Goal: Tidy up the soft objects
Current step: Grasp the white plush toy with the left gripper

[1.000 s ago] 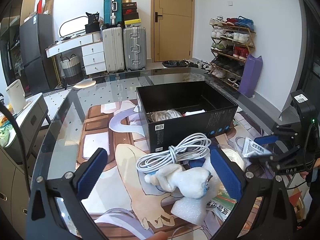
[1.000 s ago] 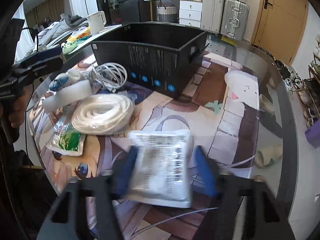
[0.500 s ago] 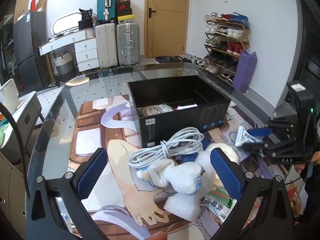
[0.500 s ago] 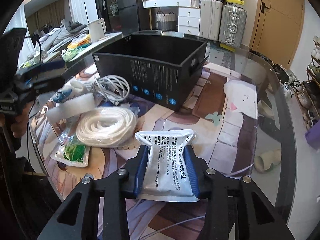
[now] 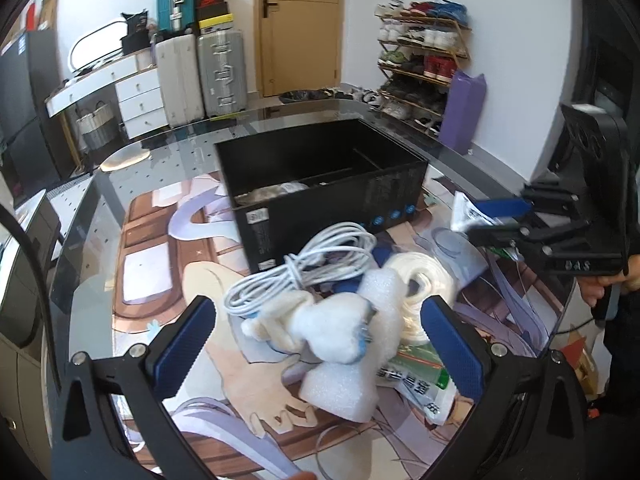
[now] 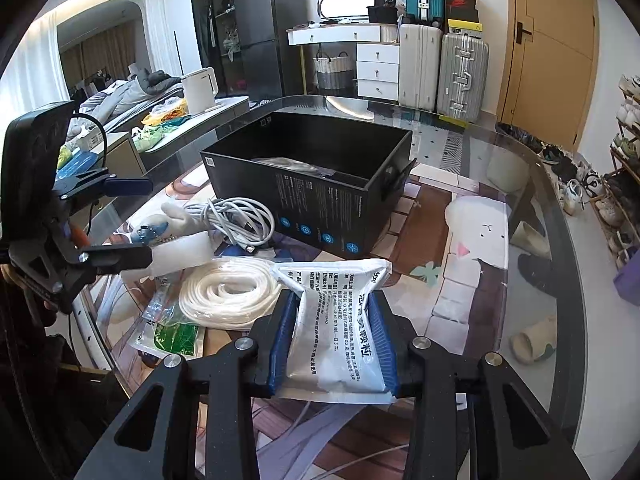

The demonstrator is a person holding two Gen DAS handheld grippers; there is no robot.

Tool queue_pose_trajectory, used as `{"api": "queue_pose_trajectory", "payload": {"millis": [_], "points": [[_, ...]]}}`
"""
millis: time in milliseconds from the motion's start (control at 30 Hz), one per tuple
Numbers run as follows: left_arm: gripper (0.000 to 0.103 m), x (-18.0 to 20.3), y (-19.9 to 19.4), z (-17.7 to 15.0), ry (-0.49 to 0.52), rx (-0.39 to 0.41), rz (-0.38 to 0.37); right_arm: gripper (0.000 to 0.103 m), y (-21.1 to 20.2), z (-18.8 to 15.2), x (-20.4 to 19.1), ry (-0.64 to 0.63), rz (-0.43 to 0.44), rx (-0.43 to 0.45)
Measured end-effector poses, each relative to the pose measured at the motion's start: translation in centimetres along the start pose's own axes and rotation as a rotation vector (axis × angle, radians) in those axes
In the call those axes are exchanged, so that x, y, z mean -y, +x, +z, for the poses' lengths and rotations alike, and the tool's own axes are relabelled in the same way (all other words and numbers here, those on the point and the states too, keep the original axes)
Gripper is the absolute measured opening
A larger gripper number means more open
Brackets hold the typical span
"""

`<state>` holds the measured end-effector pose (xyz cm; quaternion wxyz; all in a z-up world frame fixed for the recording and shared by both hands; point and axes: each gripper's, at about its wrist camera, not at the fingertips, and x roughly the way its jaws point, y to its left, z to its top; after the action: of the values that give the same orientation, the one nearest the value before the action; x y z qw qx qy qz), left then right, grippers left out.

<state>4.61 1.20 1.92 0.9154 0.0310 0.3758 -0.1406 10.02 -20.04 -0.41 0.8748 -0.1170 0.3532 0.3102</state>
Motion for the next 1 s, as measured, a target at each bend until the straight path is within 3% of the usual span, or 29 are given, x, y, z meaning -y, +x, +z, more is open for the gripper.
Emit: {"api": "queue_pose_trajectory", "payload": {"millis": [300, 567, 767, 900, 933, 1000], "points": [[0.102, -3.7, 0.9, -0.3, -0.158, -0.038, -0.096, 0.038, -0.1, -0.1, -0.2, -0.008, 0.006, -0.006], [0.100, -3.8, 2.5, -1.0, -0.193, -0.080, -0.158, 0.038, 0.3, -0.2, -0.2, -0.009, 0.009, -0.013], [0.089, -4.6, 3.5, -1.5, -0.276, -0.097, -0.250, 0.038, 0.4, -0.2, -0.3, -0.014, 0.014, -0.014], [0.083, -4.6, 3.2, -1.5, -0.274, -0.080, -0.253, 0.038, 0.3, -0.2, -0.4, -0.016, 0.015, -0.014], [0.068, -4.5, 3.0, -1.5, -0.271, -0.075, -0.261, 0.038, 0.3, -0.2, -0.4, -0.016, 0.016, -0.014], [0.067, -4.4, 2.7, -1.4, -0.264, -0.076, -0.269, 0.038, 0.4, -0.2, -0.5, -0.018, 0.016, -0.014]]}}
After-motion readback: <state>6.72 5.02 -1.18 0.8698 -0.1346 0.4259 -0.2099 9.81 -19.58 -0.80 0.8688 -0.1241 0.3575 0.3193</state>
